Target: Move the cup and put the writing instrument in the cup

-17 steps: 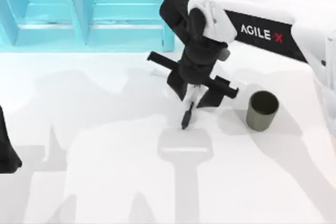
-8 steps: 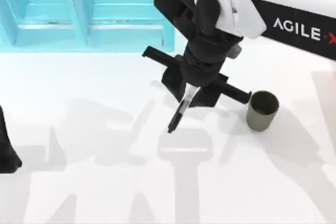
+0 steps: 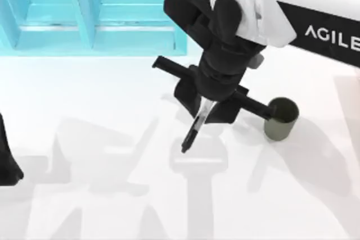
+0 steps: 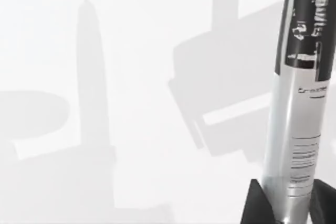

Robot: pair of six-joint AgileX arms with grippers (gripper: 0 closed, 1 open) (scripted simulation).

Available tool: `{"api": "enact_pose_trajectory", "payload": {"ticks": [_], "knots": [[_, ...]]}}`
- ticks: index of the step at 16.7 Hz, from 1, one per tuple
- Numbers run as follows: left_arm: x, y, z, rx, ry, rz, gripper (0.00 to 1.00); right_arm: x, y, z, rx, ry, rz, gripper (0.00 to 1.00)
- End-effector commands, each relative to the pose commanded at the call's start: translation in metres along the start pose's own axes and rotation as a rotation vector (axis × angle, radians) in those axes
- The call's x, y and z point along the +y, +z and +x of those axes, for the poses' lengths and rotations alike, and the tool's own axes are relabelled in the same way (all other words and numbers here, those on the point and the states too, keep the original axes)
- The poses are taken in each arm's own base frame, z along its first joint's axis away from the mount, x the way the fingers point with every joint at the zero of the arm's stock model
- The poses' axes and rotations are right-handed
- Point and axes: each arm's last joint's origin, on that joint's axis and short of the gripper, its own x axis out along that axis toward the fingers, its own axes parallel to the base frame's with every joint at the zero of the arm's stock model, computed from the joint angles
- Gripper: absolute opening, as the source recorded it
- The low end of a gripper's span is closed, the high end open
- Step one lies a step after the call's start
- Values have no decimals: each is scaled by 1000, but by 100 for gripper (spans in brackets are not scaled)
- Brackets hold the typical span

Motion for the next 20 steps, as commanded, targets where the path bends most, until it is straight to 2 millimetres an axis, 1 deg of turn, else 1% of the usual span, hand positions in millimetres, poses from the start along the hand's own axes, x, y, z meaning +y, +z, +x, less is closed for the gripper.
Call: {"api": "enact_pose_trajectory", "payload": {"ticks": [2,5,8,11,14,16,18,20], "knots": [[0,0,0,0,0,0,100,-1,-1,2,-33,5,-30,0],[0,0,0,0,0,0,100,-3,-6,10,-161,21,-135,0],[0,0,0,0,0,0,100,-9,-13,25,-360,36,-279,0],[0,0,0,0,0,0,100,-19,-25,45,-598,25,-427,0],[0,0,0,0,0,0,100,-36,-39,64,-842,-9,-544,0],[0,0,0,0,0,0,100,-51,-49,70,-998,-41,-589,0],[0,0,0,0,0,0,100,-68,-58,68,-1142,-68,-599,0],[0,0,0,0,0,0,100,-84,-66,60,-1270,-81,-571,0]]}}
